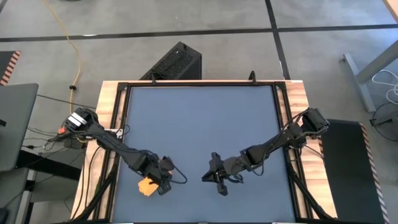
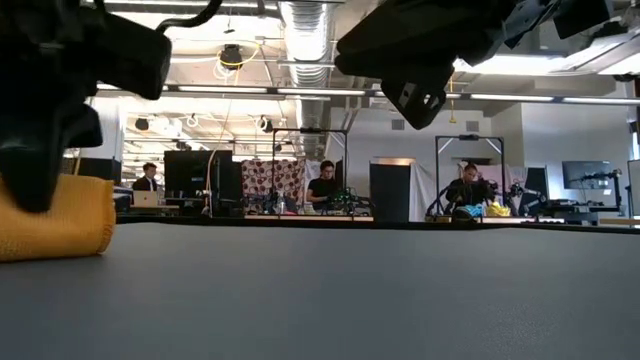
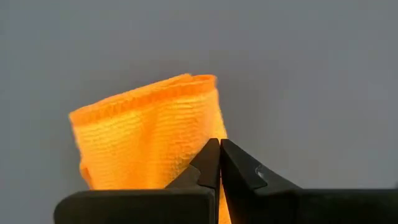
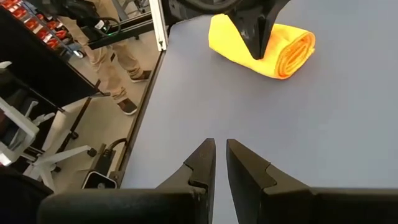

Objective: Roll towel
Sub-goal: Roll the yellow microfiber towel

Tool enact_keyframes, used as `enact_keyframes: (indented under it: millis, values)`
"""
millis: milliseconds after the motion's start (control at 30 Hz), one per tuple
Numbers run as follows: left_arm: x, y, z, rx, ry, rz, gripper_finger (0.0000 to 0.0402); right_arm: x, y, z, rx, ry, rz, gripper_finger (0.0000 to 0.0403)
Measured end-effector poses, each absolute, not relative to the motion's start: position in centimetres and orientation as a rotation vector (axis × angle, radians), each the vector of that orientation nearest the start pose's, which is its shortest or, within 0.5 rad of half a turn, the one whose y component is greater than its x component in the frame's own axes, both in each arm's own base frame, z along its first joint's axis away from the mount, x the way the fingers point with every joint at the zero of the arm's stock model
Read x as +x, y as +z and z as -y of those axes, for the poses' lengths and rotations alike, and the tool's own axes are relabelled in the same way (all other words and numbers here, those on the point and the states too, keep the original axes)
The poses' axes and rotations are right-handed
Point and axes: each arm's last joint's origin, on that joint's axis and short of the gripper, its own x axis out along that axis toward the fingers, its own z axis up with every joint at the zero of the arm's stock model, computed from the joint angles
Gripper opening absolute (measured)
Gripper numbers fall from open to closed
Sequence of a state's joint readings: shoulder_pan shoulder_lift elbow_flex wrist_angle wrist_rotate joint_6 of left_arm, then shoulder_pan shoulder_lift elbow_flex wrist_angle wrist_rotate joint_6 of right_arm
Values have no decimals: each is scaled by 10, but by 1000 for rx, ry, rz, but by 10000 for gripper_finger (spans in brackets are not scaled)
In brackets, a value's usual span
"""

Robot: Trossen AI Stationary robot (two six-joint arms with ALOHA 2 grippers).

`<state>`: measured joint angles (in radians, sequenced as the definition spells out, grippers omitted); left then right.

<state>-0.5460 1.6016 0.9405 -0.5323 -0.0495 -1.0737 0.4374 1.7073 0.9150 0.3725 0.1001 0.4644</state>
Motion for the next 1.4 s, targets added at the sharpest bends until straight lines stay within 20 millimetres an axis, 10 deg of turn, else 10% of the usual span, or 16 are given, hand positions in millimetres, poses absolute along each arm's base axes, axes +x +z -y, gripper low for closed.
enact_keyframes:
  millis: [567, 933, 1400]
  values:
    - [197, 194, 120, -523, 570, -1361, 0, 324, 193, -155, 343, 246, -480, 68]
    - [183, 241, 131, -740, 514, -812, 0, 319, 192, -162, 332, 264, -501, 68]
    - [225, 156, 169, -687, 456, -1188, 0, 323, 196, -158, 351, 255, -454, 68]
